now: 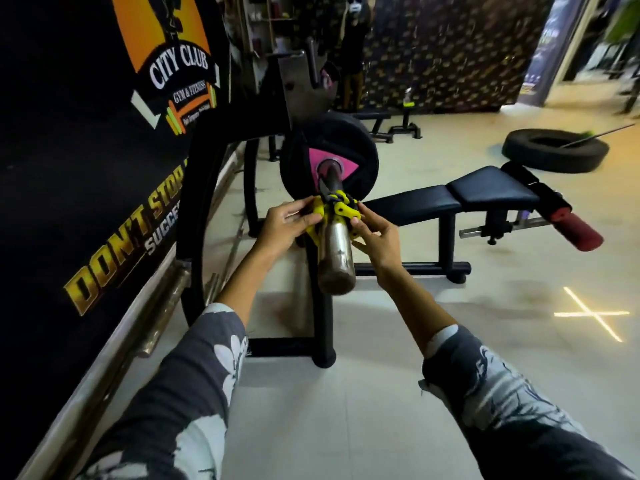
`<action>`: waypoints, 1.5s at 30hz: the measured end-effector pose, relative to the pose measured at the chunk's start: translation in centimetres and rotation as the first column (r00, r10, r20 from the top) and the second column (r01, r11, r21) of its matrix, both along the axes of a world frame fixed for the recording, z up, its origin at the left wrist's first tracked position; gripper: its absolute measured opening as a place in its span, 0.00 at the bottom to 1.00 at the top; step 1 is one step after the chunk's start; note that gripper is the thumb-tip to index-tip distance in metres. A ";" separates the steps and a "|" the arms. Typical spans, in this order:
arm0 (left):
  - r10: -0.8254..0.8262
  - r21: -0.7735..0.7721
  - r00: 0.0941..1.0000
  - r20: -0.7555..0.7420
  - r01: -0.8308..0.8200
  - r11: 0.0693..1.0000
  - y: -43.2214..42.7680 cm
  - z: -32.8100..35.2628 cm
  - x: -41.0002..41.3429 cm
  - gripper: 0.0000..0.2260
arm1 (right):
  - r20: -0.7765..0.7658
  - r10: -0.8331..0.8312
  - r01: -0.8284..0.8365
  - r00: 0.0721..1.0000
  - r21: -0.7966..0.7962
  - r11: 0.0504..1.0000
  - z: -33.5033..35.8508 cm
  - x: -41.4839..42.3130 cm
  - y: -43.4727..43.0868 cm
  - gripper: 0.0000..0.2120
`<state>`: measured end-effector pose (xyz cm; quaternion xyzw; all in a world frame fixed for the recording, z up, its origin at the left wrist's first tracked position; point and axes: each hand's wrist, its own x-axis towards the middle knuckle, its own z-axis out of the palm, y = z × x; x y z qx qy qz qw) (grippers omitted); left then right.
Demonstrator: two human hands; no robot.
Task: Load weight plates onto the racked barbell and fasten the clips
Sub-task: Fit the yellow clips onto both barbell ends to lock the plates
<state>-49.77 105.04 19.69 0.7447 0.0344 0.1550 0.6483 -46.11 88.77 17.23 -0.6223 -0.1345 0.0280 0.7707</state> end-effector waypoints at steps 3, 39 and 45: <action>0.047 0.031 0.999 0.024 -0.048 0.998 1.0 0.5 3.6 0.23 | -0.004 -0.035 0.034 0.999 -0.050 0.998 0.1 4.2 1.4 0.20; 0.135 0.631 0.980 0.145 -0.197 0.750 7.0 4.0 17.4 0.51 | -0.584 0.298 -0.312 0.755 0.080 0.947 3.6 19.3 3.3 0.33; 0.141 0.608 0.977 0.163 -0.212 0.765 7.0 3.8 17.3 0.50 | -0.586 0.268 -0.232 0.765 0.137 0.963 2.0 19.4 3.6 0.19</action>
